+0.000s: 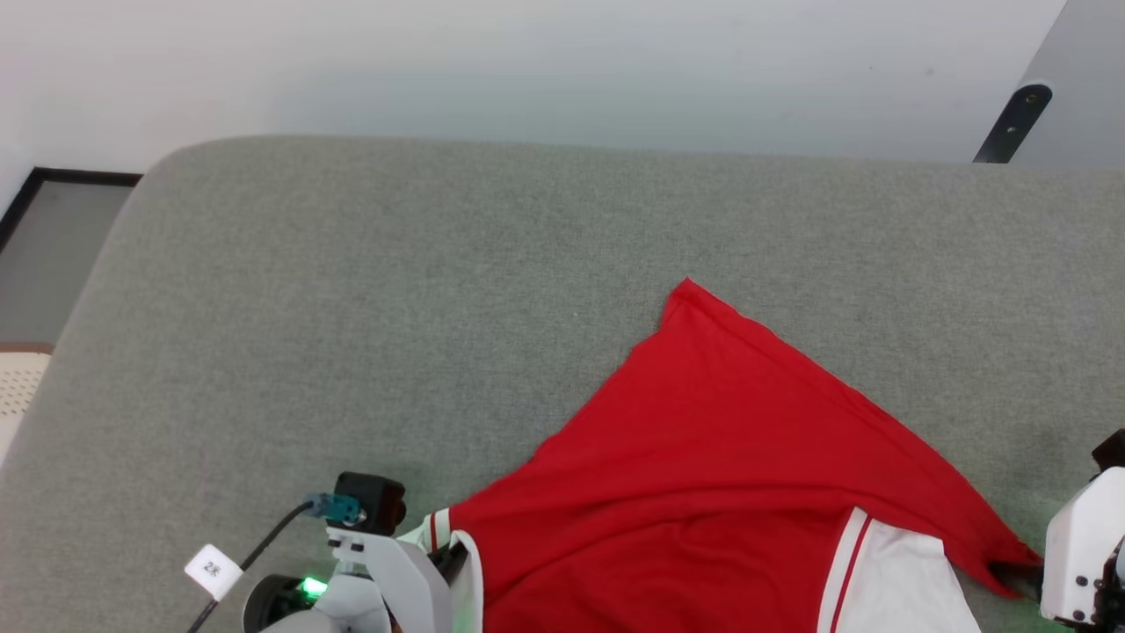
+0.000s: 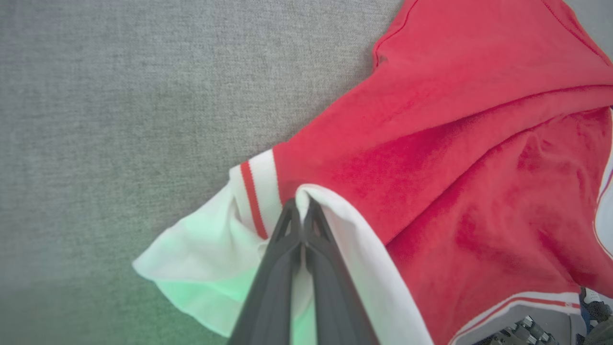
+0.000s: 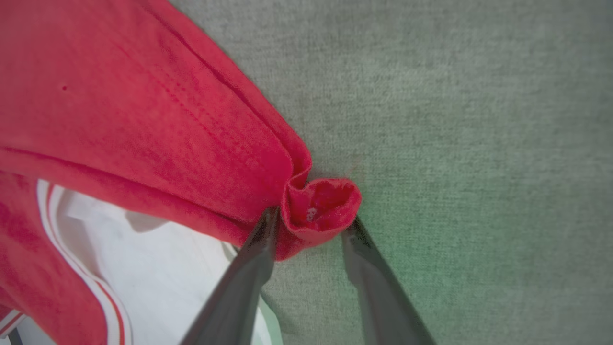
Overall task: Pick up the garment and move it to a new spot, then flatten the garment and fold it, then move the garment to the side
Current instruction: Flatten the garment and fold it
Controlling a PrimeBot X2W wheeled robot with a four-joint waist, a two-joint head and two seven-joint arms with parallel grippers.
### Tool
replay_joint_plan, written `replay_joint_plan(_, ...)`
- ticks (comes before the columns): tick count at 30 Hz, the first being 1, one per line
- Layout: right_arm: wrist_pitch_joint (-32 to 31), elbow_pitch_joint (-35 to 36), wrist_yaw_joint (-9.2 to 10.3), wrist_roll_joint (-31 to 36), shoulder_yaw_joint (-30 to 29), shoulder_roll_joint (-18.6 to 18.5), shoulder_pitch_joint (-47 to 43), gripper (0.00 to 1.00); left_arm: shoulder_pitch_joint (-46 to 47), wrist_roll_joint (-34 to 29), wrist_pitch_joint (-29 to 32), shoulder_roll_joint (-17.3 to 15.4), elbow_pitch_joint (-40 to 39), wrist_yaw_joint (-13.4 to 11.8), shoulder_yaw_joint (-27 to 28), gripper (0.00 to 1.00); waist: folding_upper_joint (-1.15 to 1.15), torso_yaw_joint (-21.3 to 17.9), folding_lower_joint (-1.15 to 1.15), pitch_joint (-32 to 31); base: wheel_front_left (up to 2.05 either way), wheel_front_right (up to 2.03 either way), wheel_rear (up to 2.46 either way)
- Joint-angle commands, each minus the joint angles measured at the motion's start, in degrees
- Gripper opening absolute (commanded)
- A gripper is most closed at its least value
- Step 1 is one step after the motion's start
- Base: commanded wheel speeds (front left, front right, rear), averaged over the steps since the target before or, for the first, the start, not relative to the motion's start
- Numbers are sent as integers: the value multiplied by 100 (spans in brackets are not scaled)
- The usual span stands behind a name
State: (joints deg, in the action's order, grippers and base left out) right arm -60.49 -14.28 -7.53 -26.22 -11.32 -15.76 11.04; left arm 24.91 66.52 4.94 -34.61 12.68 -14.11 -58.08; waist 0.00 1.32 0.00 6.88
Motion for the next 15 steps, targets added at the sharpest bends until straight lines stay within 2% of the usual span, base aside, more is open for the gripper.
replay_joint_plan(1, -48, -62, 9, 85, -44, -13, 42, 100, 24, -12, -22, 10, 30, 2, 1, 0, 0, 5, 0, -29, 0, 0, 0)
replay_joint_plan(8, -380, 145, 9, 164, -204, -89, 62, 100, -101, 36, -54, 18, 57, 29, -19, 0, 0, -9, 0, -246, 0, 0, 0)
replay_joint_plan(15, -608, 763, 9, 181, -421, -77, -89, 100, -275, 67, -53, -35, -30, -35, -65, 0, 0, 17, 0, -529, 0, 0, 0)
